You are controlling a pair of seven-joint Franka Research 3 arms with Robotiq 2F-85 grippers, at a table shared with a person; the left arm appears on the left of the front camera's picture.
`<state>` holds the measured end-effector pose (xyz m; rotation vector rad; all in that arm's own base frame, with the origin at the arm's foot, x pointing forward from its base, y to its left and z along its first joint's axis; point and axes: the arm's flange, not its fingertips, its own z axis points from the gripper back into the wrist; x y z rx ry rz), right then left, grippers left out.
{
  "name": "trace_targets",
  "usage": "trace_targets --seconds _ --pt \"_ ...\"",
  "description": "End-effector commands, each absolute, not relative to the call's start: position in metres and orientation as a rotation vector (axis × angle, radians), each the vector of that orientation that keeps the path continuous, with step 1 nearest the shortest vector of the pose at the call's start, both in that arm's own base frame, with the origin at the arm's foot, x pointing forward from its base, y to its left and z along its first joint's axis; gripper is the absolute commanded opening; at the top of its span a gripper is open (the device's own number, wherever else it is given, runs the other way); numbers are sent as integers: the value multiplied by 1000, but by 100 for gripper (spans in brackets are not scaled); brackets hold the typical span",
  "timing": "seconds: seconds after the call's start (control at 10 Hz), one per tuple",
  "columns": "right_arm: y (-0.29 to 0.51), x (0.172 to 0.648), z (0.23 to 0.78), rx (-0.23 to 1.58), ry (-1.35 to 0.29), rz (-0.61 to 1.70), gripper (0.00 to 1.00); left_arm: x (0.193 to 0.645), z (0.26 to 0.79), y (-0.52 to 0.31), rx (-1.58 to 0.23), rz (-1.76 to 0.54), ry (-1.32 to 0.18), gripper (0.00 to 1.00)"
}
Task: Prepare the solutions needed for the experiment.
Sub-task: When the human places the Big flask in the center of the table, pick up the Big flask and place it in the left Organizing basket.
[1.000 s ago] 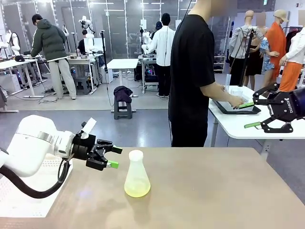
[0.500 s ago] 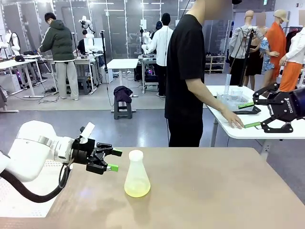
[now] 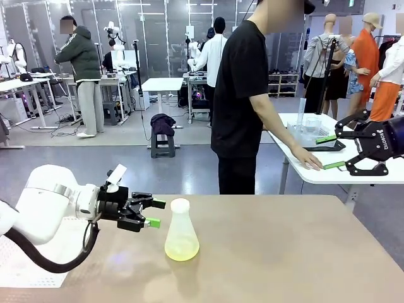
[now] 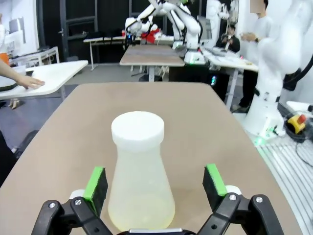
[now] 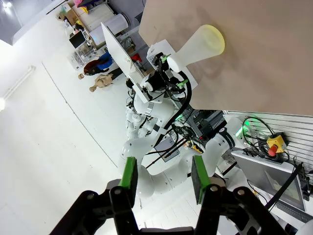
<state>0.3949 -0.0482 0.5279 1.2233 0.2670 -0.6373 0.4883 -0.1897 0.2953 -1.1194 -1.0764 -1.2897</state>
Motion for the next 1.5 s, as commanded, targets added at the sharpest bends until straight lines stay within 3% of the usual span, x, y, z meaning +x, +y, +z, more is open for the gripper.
trace_targets --seconds 0.0,1.4 --pt "-47 395 529 1235 266 -629 57 500 285 -194 -1181 -1245 -1125 100" --pt "-47 395 529 1235 266 -629 57 519 271 -267 -1358 -1264 -1053 100"
